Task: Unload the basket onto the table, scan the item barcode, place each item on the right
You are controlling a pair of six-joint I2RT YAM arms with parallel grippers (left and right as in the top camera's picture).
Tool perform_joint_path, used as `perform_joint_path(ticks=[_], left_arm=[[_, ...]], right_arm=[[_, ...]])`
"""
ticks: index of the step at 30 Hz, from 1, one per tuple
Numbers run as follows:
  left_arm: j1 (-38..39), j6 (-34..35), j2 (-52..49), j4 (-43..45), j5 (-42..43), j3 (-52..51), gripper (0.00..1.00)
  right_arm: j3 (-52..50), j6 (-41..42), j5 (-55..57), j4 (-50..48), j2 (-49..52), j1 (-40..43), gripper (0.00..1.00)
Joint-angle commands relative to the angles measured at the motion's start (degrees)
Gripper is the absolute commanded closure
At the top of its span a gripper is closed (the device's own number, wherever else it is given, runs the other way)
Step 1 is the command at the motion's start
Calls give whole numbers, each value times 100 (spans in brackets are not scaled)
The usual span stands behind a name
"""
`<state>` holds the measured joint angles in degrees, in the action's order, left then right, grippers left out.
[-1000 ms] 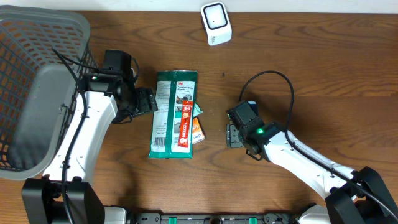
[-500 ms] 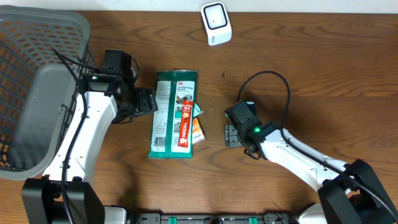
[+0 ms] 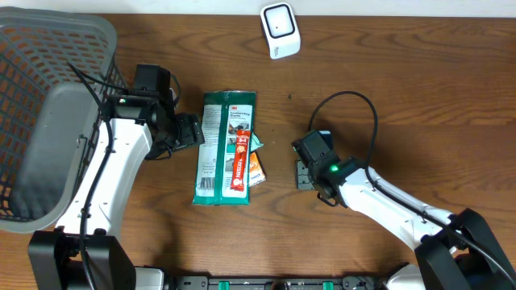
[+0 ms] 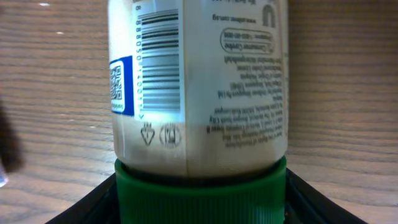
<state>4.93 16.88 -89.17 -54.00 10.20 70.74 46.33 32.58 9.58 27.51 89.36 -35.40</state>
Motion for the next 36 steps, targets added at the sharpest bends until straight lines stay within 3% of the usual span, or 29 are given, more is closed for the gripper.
perform_joint_path(ticks=[1, 12, 19, 26, 36], left_arm=[[2, 13, -46, -28, -17, -2, 14], [2, 13, -46, -28, -17, -2, 14], [2, 13, -46, -28, -17, -2, 14], [2, 13, -46, -28, -15, -2, 14], [2, 13, -46, -28, -17, -2, 14]], right_arm=[[52, -234, 146, 87, -417, -26, 43], [1357, -444, 151, 1958, -953, 240, 43], [2590, -874, -968, 3491, -953, 1147, 45], [2699, -1255, -1827, 4096, -726, 2048, 46], [2695, -1405, -1891, 4207, 476, 1917, 44]])
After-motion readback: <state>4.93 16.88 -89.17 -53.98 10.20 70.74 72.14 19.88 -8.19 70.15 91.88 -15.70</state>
